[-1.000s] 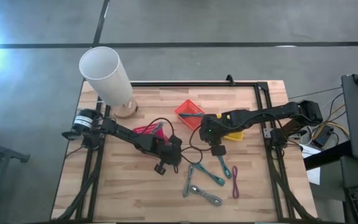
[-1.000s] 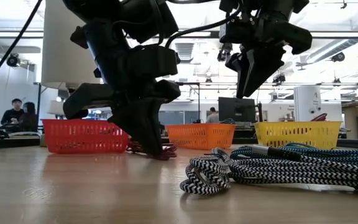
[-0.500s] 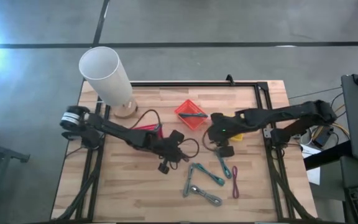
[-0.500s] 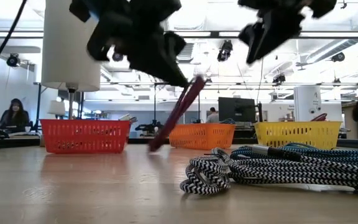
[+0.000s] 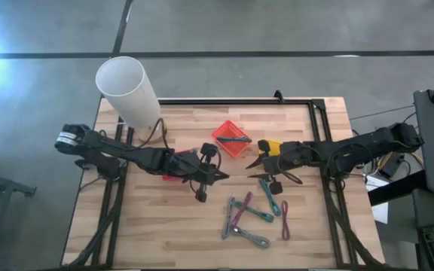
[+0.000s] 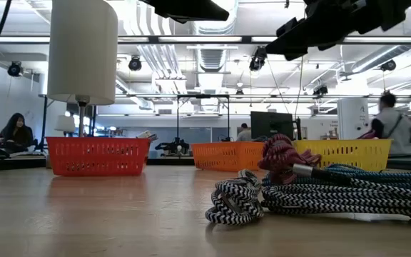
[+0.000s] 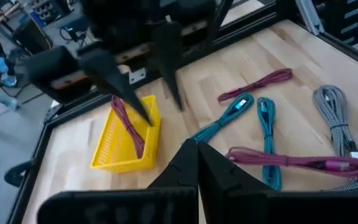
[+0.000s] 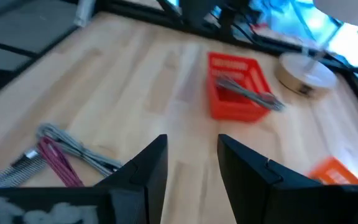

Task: Pick & Place USB Port
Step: Put the top black and pink charger cable into the yellow bin

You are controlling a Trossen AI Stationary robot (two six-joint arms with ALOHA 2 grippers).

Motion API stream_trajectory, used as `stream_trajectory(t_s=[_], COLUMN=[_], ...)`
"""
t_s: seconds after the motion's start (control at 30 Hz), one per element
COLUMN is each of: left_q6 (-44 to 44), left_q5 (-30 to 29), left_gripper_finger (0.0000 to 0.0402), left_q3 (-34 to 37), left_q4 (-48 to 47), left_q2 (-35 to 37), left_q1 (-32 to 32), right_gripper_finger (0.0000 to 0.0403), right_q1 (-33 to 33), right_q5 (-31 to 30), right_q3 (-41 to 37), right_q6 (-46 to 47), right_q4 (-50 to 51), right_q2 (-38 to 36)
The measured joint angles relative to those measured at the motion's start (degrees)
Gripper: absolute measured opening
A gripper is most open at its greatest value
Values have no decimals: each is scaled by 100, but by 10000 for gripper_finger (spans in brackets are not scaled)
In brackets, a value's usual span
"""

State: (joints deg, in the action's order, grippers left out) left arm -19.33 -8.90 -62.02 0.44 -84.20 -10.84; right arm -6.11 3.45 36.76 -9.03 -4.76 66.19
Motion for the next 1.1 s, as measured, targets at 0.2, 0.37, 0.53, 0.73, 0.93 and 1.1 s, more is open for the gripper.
stream_trajectory(t_s=[0.2,0.37,0.53,0.73,0.93,1.1], left_q6=[135,159,366,450,452,486], left_q5=[620,672,270,61,-461,-484], left_gripper_finger=[0,17,60,92,92,90], left_q3=[15,24,24,13,15,17], left_q4=[-57,-266,-414,-548,-784,-851], left_q2=[-212,-577,-570,-338,-214,-211], left_q1=[10,15,28,23,23,23], right_gripper_finger=[137,134,134,133,142,153], right_q1=[0,-76,-280,-526,-615,-644], right_q5=[116,825,936,1013,1014,1042], right_q3=[5,302,300,302,517,990], right_q6=[128,625,763,248,287,54], right_q4=[288,952,1039,822,777,1239], right_q2=[47,79,456,1132,1894,2401])
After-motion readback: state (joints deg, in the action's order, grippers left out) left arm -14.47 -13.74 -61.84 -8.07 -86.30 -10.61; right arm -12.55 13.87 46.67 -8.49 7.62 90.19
